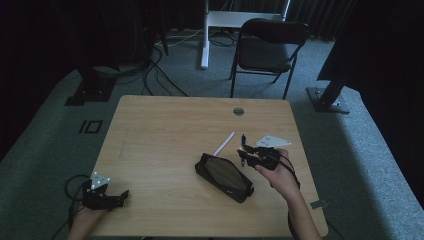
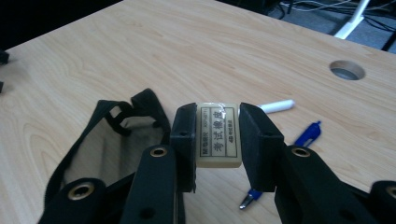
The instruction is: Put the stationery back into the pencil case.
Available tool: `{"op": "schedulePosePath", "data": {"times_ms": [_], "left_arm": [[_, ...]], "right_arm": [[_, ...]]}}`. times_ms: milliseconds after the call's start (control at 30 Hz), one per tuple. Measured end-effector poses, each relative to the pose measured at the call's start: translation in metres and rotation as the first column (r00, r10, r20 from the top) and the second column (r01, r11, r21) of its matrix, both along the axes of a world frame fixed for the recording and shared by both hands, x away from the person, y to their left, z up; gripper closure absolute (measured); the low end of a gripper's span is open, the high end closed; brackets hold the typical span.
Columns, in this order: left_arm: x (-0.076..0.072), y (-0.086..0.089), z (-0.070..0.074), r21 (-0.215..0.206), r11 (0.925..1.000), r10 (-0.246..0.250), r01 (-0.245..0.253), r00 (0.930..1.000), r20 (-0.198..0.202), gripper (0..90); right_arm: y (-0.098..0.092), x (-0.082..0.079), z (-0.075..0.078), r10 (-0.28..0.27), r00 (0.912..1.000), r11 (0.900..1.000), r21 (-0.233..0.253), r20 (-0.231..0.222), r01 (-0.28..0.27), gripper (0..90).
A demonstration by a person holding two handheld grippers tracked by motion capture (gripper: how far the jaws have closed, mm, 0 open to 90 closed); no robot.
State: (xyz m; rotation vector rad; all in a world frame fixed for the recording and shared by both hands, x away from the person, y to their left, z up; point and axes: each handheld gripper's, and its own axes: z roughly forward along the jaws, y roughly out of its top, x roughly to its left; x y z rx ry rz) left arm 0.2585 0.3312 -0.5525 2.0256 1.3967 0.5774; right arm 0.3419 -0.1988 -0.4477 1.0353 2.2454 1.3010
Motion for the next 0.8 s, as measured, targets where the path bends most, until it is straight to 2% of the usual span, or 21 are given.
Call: {"op": "schedulePosePath", "data": {"times_ms": [100, 367, 800], "left_arm": [[0.000, 0.000, 0.000, 0.000, 1.0000, 0.000, 0.000, 1.0000, 0.000, 0.1], [0.000, 0.000, 0.000, -0.001, 1.0000, 0.001, -0.001, 1.0000, 0.001, 0.1], [0.000, 0.000, 0.000, -0.001, 1.0000, 0.001, -0.001, 1.0000, 0.001, 0.1]], "right_arm": [[0.004, -0.001, 0.000, 0.011, 0.9999, 1.000, 0.000, -0.003, -0.011, 68.2], [0.025, -0.010, 0.000, 0.089, 0.9959, 0.996, -0.003, -0.015, -0.089, 68.2], [0.038, -0.014, -0.005, 0.145, 0.9887, 0.989, -0.022, -0.041, -0.145, 68.2]]}}
